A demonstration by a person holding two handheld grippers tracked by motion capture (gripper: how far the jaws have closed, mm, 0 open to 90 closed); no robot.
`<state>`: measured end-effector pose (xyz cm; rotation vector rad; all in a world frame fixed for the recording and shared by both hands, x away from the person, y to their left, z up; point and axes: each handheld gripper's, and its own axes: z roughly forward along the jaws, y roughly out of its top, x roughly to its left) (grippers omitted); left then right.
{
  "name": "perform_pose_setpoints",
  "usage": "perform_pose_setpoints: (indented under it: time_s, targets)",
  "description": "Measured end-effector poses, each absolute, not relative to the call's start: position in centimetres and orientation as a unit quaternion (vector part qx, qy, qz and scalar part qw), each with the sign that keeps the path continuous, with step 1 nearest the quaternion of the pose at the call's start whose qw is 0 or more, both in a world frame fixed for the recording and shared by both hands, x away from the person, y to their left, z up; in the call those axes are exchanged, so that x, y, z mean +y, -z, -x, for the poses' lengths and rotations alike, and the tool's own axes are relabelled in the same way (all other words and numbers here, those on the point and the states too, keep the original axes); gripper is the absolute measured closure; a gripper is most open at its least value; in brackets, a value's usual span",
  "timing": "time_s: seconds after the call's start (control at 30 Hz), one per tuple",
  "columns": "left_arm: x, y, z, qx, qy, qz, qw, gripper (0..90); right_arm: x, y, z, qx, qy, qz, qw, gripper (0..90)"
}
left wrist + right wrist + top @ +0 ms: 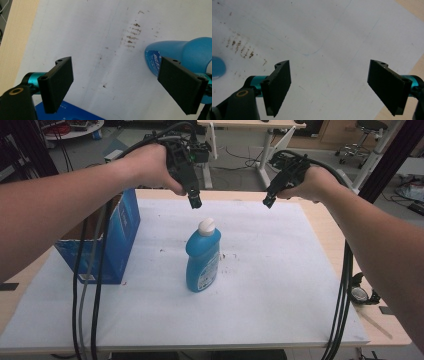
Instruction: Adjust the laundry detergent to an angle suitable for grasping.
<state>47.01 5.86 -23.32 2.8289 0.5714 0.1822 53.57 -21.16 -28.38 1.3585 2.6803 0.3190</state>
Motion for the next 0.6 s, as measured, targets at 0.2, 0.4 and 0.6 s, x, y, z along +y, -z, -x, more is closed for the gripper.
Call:
perform_pose_setpoints:
  time_s: [0.2,0.4,0.6]
  targets:
    - [5.81,23.31,-46.89,0.196,-0.061,-0.971,0.123,13.3,-21.41,28.34,-53.66,0.883,-0.107,-0.452,0.062,18.4]
    - [5.84,23.21,-46.78,0.198,-0.063,-0.971,0.120,13.3,-21.59,28.43,-53.73,0.884,-0.110,-0.450,0.061,18.4]
    - [6.01,23.10,-46.60,0.199,-0.062,-0.971,0.119,13.3,-21.47,28.41,-53.87,0.883,-0.115,-0.452,0.060,18.3]
